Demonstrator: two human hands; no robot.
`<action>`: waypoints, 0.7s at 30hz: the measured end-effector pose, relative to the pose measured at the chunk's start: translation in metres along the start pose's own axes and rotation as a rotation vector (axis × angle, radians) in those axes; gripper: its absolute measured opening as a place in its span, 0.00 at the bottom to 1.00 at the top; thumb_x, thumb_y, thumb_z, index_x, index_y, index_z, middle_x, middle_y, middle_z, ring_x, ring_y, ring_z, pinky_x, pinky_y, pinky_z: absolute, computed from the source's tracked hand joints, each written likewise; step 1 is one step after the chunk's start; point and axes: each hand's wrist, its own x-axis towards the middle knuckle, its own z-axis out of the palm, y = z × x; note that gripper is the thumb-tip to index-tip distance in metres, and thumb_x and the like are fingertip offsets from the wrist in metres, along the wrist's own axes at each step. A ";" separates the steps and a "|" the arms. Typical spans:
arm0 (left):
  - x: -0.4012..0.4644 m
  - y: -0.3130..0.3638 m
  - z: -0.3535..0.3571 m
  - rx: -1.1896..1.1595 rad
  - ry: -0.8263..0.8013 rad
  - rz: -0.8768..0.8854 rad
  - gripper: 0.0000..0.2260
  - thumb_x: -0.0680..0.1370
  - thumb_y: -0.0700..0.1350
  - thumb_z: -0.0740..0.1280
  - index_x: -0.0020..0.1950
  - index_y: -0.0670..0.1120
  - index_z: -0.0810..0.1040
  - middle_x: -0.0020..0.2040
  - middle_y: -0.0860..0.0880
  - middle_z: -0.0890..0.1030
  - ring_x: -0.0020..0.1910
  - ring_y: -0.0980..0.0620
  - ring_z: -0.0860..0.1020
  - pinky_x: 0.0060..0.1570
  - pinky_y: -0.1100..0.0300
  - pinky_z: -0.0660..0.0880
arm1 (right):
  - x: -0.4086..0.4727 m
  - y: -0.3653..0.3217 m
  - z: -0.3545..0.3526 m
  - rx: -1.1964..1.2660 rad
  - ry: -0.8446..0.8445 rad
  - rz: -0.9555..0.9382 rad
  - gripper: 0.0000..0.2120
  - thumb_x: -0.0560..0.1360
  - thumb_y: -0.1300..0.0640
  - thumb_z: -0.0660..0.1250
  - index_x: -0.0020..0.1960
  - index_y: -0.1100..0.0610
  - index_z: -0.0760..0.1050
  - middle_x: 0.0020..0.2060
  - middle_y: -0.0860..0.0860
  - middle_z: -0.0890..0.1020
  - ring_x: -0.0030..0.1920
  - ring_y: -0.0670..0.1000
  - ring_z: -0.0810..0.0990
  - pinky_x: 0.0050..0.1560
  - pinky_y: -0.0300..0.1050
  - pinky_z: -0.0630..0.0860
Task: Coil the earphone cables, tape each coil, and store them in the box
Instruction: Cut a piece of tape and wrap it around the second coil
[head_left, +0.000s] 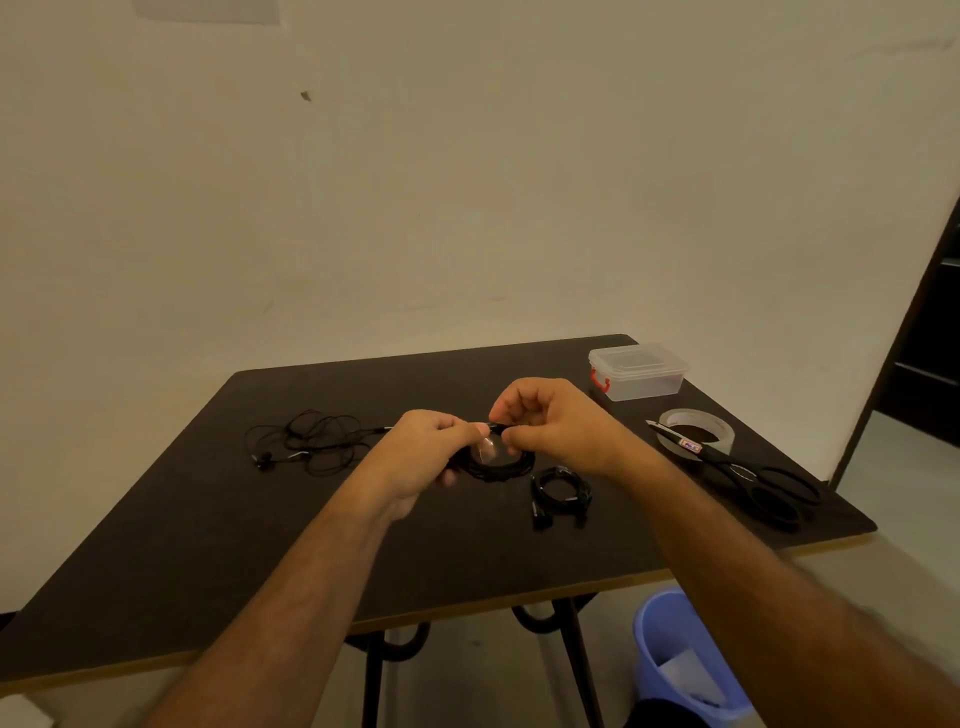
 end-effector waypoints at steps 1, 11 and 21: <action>0.000 0.001 0.000 -0.092 -0.004 -0.039 0.11 0.80 0.47 0.67 0.46 0.41 0.84 0.41 0.46 0.83 0.30 0.56 0.71 0.27 0.67 0.68 | -0.001 0.000 0.001 -0.012 0.015 -0.015 0.09 0.74 0.66 0.69 0.52 0.57 0.78 0.45 0.56 0.84 0.44 0.52 0.85 0.52 0.50 0.82; -0.002 0.001 0.004 -0.520 -0.005 -0.297 0.08 0.77 0.43 0.70 0.52 0.39 0.82 0.40 0.45 0.83 0.30 0.57 0.75 0.21 0.71 0.67 | -0.007 -0.014 0.010 -0.636 0.048 -0.247 0.13 0.74 0.52 0.72 0.56 0.46 0.75 0.52 0.40 0.74 0.52 0.41 0.74 0.53 0.40 0.76; -0.003 0.003 0.004 -0.394 0.031 -0.206 0.07 0.76 0.44 0.71 0.48 0.41 0.83 0.39 0.47 0.84 0.34 0.57 0.76 0.22 0.70 0.68 | -0.007 -0.011 0.009 -0.489 0.145 -0.186 0.02 0.76 0.53 0.70 0.47 0.50 0.81 0.42 0.42 0.80 0.44 0.42 0.79 0.47 0.42 0.80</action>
